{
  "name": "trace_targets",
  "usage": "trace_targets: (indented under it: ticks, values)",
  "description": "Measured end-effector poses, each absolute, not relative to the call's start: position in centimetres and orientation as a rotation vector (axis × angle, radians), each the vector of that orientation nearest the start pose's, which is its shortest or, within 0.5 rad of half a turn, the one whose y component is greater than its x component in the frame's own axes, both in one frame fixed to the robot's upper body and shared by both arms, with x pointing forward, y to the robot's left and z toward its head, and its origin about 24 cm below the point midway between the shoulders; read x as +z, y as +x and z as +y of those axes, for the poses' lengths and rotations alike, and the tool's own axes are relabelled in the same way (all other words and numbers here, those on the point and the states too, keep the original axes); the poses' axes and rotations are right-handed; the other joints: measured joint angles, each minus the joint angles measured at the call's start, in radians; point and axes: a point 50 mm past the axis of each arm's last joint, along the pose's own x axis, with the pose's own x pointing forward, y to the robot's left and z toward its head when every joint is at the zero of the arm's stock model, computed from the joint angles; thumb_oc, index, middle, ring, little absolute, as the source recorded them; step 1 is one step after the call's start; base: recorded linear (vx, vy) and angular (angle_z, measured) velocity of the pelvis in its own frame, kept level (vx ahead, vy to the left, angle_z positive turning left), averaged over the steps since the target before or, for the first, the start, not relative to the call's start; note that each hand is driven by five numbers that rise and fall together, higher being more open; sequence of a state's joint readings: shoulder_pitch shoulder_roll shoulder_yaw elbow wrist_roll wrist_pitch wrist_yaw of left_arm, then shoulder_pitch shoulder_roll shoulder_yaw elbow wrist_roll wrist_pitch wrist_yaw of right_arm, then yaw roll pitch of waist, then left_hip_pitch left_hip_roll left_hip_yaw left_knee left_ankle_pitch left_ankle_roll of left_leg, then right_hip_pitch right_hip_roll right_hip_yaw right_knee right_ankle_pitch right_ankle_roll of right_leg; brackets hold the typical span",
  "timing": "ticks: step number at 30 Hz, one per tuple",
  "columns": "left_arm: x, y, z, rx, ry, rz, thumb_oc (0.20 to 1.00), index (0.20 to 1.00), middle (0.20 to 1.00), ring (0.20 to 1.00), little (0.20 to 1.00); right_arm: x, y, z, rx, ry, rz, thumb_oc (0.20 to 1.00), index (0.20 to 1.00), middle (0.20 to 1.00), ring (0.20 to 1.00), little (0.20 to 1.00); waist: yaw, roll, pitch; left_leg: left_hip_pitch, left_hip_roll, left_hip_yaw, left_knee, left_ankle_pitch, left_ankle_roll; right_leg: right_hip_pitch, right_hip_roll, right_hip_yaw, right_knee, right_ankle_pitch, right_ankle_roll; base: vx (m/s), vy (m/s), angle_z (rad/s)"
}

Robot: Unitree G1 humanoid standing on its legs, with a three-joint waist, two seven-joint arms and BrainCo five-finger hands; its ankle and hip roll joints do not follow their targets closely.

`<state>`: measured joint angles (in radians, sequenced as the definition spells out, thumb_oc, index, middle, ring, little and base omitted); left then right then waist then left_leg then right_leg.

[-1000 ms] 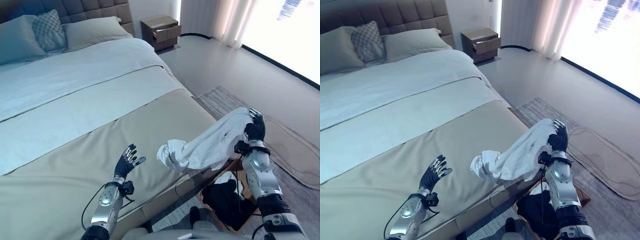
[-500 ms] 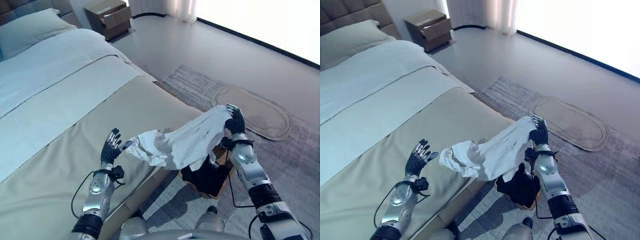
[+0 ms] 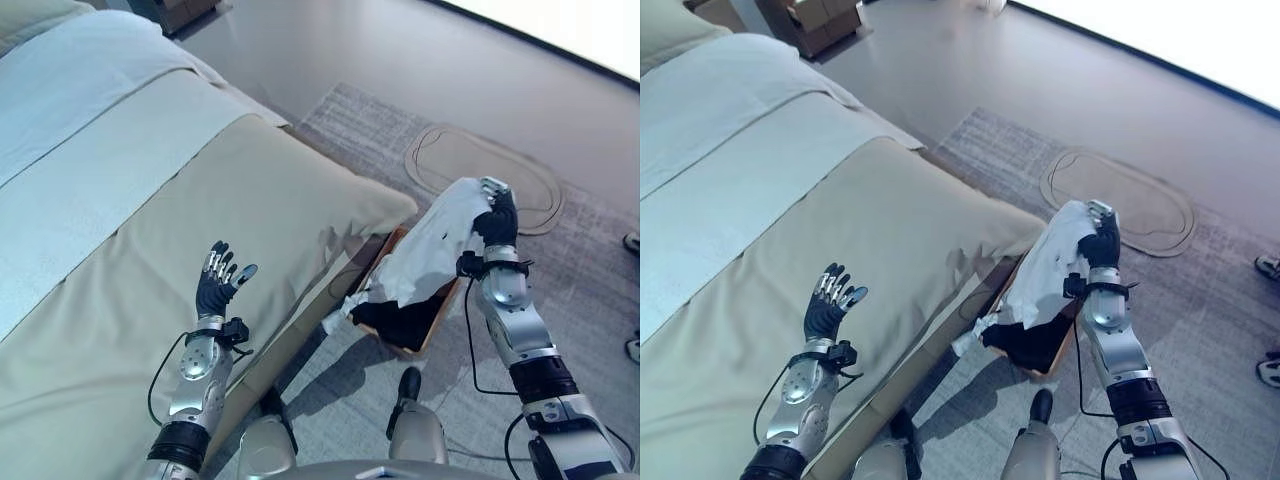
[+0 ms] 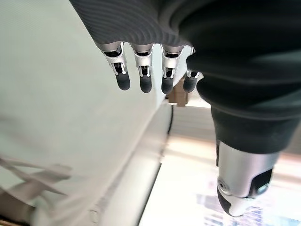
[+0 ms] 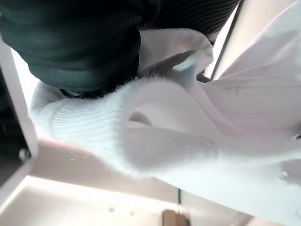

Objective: Pick up clothes into the bucket

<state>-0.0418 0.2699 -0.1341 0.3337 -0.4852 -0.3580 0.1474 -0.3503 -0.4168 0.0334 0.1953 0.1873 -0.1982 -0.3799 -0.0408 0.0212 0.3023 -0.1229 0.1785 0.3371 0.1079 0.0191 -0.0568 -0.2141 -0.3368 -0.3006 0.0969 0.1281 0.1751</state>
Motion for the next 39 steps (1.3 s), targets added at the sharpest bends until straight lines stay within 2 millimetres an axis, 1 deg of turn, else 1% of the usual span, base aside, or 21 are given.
trace_targets:
  ticks: [3,4,7,10,13,20,24,26,28,31,35,39]
  values:
    - [0.9,25.1,20.0,0.164,-0.195,-0.019,1.0,1.0,1.0,1.0,1.0,14.3,31.0,-22.8,-0.349,-0.159,-0.426,0.2,0.2,0.2,0.2,0.2,-0.006,0.006,0.016,0.008,-0.003,0.016,-0.027,0.014,-0.021,-0.002,0.007,0.012,-0.033,0.024,0.0,0.02,-0.03,-0.15]
    - [0.9,25.1,19.9,0.164,-0.198,-0.019,1.0,1.0,1.0,1.0,1.0,14.9,30.8,-23.0,-0.355,-0.165,-0.451,0.2,0.2,0.2,0.2,0.2,-0.019,0.007,0.016,0.009,-0.005,0.019,-0.037,0.019,-0.03,0.001,0.011,0.013,-0.052,0.035,-0.001,0.04,-0.034,-0.06]
    - [0.7,25.0,19.8,0.165,-0.201,-0.013,1.0,1.0,1.0,1.0,1.0,16.4,30.4,-23.6,-0.368,-0.178,-0.51,0.2,0.2,0.2,0.2,0.2,-0.027,0.007,0.017,0.029,-0.006,0.027,-0.06,0.028,-0.034,0.021,0.02,0.014,-0.086,0.054,-0.002,0.02,-0.012,-0.07]
    - [0.7,25.0,19.7,0.163,-0.204,-0.012,1.0,1.0,1.0,1.0,1.0,17.7,29.9,-24.4,-0.388,-0.195,-0.56,0.2,0.2,0.2,0.2,0.2,-0.029,0.008,0.018,0.058,-0.007,0.034,-0.073,0.028,-0.034,0.046,0.022,0.015,-0.098,0.055,-0.001,0.02,-0.011,-0.05]
    - [0.7,25.1,19.7,0.161,-0.204,-0.014,1.0,1.0,1.0,1.0,1.0,18.4,29.6,-24.6,-0.401,-0.188,-0.597,0.2,0.2,0.2,0.2,0.2,-0.028,0.008,0.018,0.06,-0.009,0.034,-0.079,0.028,-0.034,0.046,0.022,0.015,-0.098,0.056,-0.001,0.0,0.0,0.0]
    - [0.7,25.1,19.7,0.159,-0.204,-0.013,1.0,1.0,1.0,1.0,1.0,18.3,29.5,-24.9,-0.435,-0.187,-0.601,0.2,0.2,0.2,0.2,0.2,-0.026,0.008,0.018,0.061,-0.011,0.034,-0.079,0.028,-0.034,0.047,0.02,0.014,-0.098,0.056,-0.001,0.0,0.0,0.0]
    - [0.7,25.0,19.7,0.157,-0.204,-0.011,1.0,1.0,1.0,1.0,1.0,18.8,29.4,-25.4,-0.459,-0.196,-0.615,0.2,0.2,0.2,0.2,0.2,-0.026,0.008,0.017,0.082,-0.012,0.034,-0.086,0.028,-0.034,0.068,0.02,0.013,-0.101,0.056,-0.001,0.02,0.003,0.0]
    - [0.7,25.0,19.7,0.154,-0.204,-0.012,1.0,1.0,1.0,1.0,1.0,19.5,29.3,-25.9,-0.468,-0.217,-0.637,0.2,0.2,0.2,0.2,0.2,-0.026,0.007,0.016,0.091,-0.013,0.034,-0.091,0.028,-0.034,0.078,0.02,0.011,-0.105,0.055,0.0,0.03,-0.005,0.01]
    - [0.6,24.9,19.7,0.154,-0.203,-0.008,1.0,1.0,1.0,1.0,1.0,20.9,29.3,-26.3,-0.475,-0.231,-0.681,0.2,0.2,0.2,0.2,0.2,-0.027,0.007,0.015,0.092,-0.013,0.034,-0.092,0.028,-0.034,0.078,0.02,0.011,-0.107,0.055,-0.001,0.04,-0.013,0.0]
    - [0.4,24.7,19.7,0.15,-0.203,0.001,1.0,1.0,1.0,1.0,1.0,22.0,29.2,-26.6,-0.471,-0.254,-0.714,0.2,0.2,0.2,0.2,0.2,-0.027,0.006,0.013,0.093,-0.013,0.034,-0.092,0.028,-0.034,0.08,0.021,0.011,-0.107,0.056,-0.001,0.0,0.0,0.0]
    - [0.0,24.3,19.8,0.153,-0.202,0.017,1.0,1.0,1.0,1.0,1.0,22.7,29.2,-26.6,-0.458,-0.24,-0.739,0.2,0.2,0.2,0.2,0.2,-0.026,-0.002,-0.003,0.093,-0.013,0.034,-0.092,0.028,-0.034,0.08,0.021,0.011,-0.107,0.056,-0.001,0.0,0.0,0.0]
    - [-0.2,24.2,19.8,0.151,-0.202,0.032,1.0,1.0,1.0,1.0,1.0,22.7,29.2,-26.6,-0.442,-0.223,-0.736,0.2,0.2,0.2,0.2,0.2,-0.025,-0.01,-0.022,0.093,-0.013,0.033,-0.092,0.028,-0.034,0.081,0.021,0.009,-0.107,0.056,-0.001,0.0,0.0,0.0]
